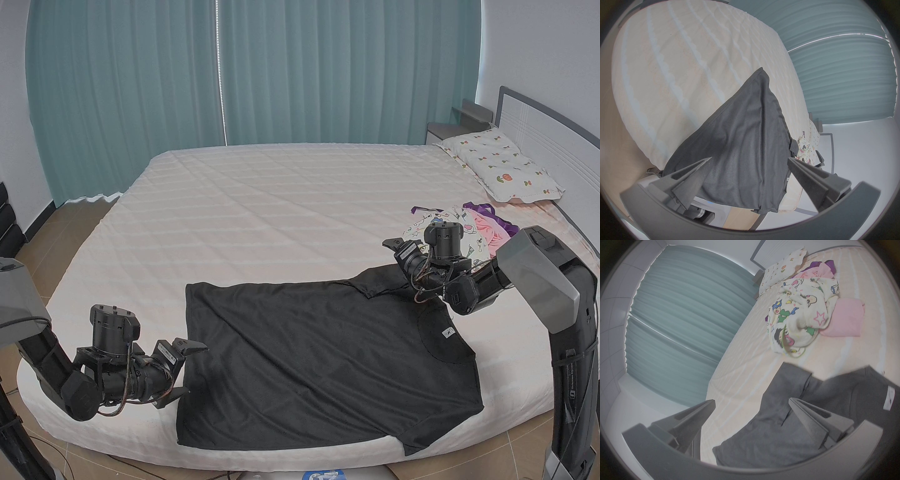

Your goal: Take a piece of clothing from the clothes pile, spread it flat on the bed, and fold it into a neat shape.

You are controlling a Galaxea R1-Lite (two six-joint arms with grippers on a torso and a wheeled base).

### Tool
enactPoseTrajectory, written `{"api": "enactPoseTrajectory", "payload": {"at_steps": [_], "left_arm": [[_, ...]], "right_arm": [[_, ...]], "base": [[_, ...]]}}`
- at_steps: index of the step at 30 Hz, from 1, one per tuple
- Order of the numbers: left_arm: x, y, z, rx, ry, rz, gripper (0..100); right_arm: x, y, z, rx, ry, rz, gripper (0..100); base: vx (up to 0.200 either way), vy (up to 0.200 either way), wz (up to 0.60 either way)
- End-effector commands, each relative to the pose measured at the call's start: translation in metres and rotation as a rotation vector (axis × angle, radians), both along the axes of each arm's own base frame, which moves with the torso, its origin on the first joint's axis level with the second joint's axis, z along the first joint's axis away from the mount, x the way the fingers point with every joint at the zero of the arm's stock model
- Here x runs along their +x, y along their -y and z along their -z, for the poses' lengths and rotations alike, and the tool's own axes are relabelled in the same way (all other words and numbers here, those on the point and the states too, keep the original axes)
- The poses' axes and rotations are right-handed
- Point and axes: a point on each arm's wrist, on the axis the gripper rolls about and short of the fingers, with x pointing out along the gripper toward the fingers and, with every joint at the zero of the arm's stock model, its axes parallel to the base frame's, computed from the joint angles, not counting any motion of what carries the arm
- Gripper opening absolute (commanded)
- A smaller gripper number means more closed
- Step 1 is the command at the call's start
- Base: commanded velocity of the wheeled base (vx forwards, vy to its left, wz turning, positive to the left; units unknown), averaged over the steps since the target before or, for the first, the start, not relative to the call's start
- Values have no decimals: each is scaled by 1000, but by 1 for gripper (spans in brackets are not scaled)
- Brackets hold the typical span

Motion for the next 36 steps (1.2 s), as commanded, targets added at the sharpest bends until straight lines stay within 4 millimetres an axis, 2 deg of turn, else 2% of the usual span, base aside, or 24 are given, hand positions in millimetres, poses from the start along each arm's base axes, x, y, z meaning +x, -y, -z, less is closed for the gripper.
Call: {"api": "enactPoseTrajectory", "payload": {"at_steps": [1, 6, 19, 27, 30, 34, 36], "left_arm": [[0, 0, 2, 1, -8, -1, 100], [0, 0, 2, 1, -10, 0, 100], [-2, 0, 4, 2, -19, 4, 100], [-2, 1, 5, 1, -22, 7, 100], [-2, 1, 5, 1, -22, 7, 100], [-2, 1, 5, 0, -23, 7, 100], [-2, 1, 5, 0, -23, 6, 100]], "right_arm": [[17, 15, 26, -9, -24, 39, 100], [23, 16, 37, -16, -25, 39, 100], [36, 16, 51, -62, -14, 31, 100], [41, 10, 71, -69, -45, 24, 100], [45, 10, 67, -61, -20, 24, 100], [70, 23, 43, 2, 112, 93, 100], [76, 26, 28, 70, 156, 136, 100]], "base": [[0, 0, 0], [0, 0, 0], [0, 0, 0], [0, 0, 0], [0, 0, 0], [0, 0, 0], [0, 0, 0]]}}
